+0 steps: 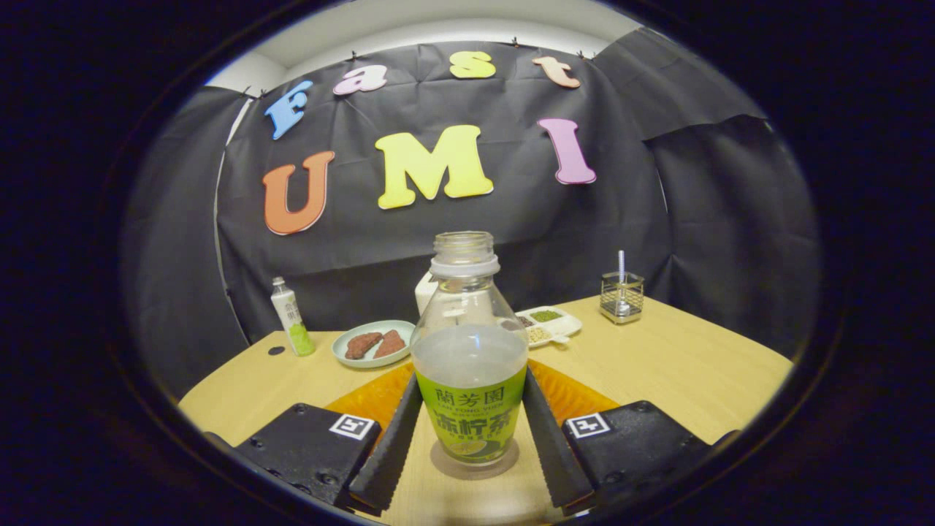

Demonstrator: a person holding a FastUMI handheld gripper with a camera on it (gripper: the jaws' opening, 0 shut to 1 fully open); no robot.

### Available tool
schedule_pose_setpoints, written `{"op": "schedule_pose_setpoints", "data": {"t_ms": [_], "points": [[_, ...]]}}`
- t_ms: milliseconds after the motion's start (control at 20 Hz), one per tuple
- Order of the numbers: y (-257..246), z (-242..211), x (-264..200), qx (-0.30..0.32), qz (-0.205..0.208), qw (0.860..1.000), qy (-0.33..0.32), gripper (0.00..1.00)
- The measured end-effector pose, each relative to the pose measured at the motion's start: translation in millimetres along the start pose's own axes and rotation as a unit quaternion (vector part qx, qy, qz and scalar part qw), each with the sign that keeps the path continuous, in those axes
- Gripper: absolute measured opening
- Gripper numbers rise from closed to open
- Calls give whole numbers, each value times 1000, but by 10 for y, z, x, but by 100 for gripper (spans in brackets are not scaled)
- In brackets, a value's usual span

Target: Take the bottle from table, then pour the juice into the cup, finally place the bottle on the coaster

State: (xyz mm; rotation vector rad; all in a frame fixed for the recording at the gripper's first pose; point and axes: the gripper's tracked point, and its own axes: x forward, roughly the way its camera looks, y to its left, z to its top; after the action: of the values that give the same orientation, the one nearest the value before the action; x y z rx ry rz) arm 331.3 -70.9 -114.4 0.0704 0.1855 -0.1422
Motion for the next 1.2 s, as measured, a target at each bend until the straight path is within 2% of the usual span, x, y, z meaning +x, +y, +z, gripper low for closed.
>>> {"op": "schedule_pose_setpoints", "data": {"t_ms": [350,700,800,900,1200], "points": [[32,-275,136,-9,-3,999,37,81],[11,-241,88,4,-3,1000,30,83],[13,-208,51,11,3,1000,26,88],[44,-175,41,8,6,1000,25,100],[50,-64,-125,-18,-1,999,26,100]]}}
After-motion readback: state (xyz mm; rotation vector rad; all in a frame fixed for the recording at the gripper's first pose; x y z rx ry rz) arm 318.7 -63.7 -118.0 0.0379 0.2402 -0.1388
